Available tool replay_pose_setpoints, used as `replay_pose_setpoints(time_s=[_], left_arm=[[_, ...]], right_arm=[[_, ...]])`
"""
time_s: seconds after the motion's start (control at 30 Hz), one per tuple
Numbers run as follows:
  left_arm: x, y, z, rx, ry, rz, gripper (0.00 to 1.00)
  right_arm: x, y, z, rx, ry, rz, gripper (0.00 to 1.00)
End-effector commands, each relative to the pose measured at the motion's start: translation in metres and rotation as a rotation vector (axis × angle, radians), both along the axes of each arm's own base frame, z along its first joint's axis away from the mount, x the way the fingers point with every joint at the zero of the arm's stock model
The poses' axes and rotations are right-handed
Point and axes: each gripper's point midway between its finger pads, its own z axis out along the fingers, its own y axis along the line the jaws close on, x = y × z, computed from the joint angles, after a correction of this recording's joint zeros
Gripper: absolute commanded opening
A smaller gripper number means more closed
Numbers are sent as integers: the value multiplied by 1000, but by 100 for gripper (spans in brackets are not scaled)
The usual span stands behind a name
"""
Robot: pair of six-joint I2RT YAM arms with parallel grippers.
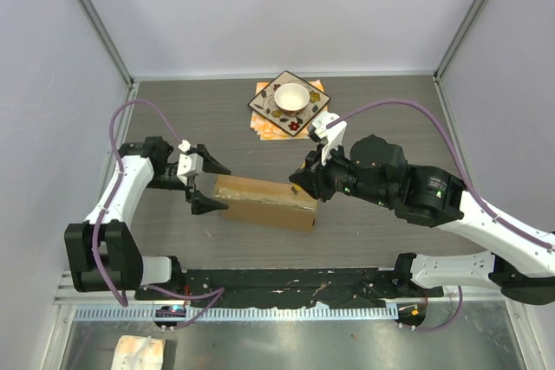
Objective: Unpack the express box
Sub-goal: Adjust the express box at the center of the board.
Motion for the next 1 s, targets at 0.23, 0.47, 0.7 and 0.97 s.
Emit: replay_pose_setpoints(time_s=[0.23, 0.47, 0.7, 0.97], left_arm=[[-37, 1, -8, -12, 280, -16, 100], [-40, 5, -29, -13, 301, -26, 100], [-25, 4, -32, -39, 308, -20, 100], [-36, 8, -53, 73, 387, -114, 82]], right_arm=[[-3, -2, 22, 66, -14, 7, 1], [-1, 1, 19, 52, -19, 8, 1], [2, 4, 16, 40, -15, 1, 1], [7, 9, 21, 42, -21, -4, 1]])
